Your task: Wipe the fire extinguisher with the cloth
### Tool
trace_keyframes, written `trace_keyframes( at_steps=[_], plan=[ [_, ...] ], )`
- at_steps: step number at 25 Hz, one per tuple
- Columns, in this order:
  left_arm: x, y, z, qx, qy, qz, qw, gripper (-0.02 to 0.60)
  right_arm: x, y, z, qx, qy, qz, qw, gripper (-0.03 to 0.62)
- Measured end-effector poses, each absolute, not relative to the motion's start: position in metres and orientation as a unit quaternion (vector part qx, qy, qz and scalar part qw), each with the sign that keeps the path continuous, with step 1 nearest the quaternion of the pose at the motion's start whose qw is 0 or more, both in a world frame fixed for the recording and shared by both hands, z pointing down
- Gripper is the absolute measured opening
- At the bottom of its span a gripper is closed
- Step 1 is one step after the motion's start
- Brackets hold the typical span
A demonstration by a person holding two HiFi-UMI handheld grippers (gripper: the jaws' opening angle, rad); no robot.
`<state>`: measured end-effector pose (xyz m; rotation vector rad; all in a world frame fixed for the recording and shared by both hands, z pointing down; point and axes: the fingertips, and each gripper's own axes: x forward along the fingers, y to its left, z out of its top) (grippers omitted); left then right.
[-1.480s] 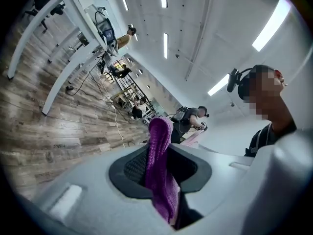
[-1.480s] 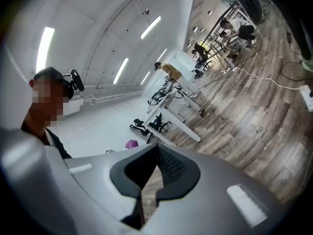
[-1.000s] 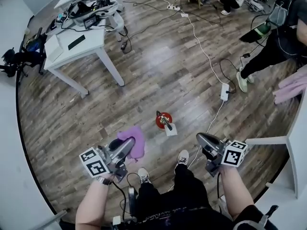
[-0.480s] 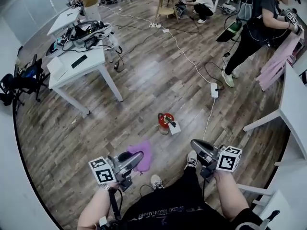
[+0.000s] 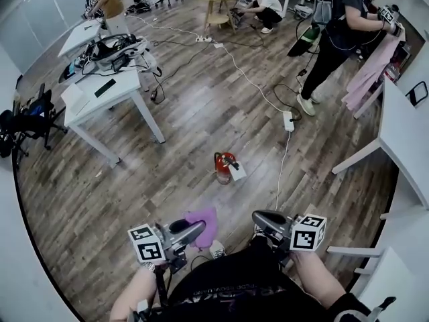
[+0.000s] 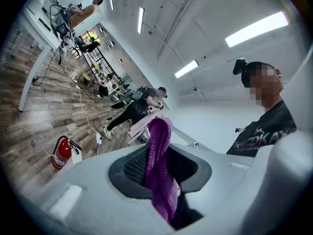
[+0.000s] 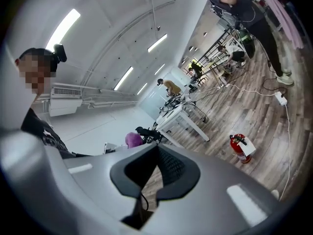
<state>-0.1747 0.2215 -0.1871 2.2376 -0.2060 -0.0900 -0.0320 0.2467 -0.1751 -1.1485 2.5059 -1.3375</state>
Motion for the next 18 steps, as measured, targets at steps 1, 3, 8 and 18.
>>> trace_keyframes(
  at_steps=[1,3,8,18],
  plan=[
    [-0.173,0.226,-0.187,0.896,-0.082,-0.037,0.434,0.091,-0.037,0.254,-0.174,-0.372,0.817,-0.439,0.036,0.003],
    [-0.173,0.232,-0.187,0.893,-0.086,-0.042,0.44,0.091,-0.044,0.264,-0.174,-0.367,0.816,-0.445,0.036,0.003],
    [-0.177,0.238,-0.186,0.889,-0.097,-0.049,0.445,0.091,-0.057,0.273,-0.18,-0.351,0.824,-0.443,0.033,0.003],
    [-0.187,0.251,-0.179,0.88,-0.105,-0.059,0.46,0.091,-0.066,0.284,-0.189,-0.346,0.833,-0.43,0.031,0.003]
  ],
)
